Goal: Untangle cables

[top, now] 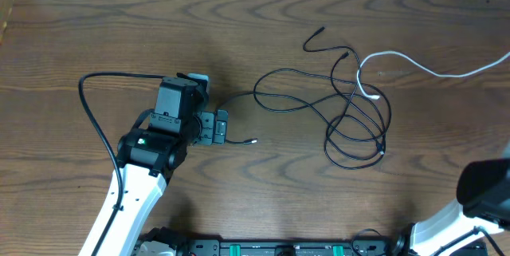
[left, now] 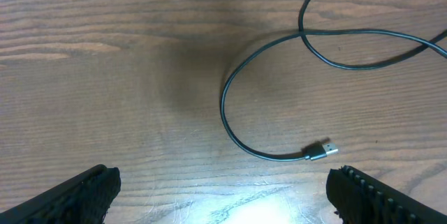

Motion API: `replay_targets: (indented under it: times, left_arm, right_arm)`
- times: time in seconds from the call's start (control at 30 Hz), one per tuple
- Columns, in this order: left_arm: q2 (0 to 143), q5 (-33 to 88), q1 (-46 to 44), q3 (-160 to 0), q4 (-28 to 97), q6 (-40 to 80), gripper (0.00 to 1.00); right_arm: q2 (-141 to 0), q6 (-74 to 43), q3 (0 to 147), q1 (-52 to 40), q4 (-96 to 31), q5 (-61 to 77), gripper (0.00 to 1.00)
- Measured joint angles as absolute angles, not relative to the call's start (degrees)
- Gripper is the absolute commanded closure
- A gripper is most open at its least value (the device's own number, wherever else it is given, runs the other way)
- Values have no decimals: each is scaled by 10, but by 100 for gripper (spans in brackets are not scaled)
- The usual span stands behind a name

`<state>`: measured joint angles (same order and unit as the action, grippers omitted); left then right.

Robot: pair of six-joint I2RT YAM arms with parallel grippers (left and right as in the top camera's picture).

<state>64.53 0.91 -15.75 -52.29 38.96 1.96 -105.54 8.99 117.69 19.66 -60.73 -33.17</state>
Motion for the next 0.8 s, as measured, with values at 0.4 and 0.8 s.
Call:
replay_targets:
  times: [0.4, 0.8]
  left_arm:
    - [645, 9, -157, -523, 390, 20, 1]
    - [645, 9, -157, -523, 390, 20, 1]
  right_arm:
    - [-881, 34, 1179, 322, -589, -257, 99]
    - [-878, 4, 1181, 418, -597, -138, 99]
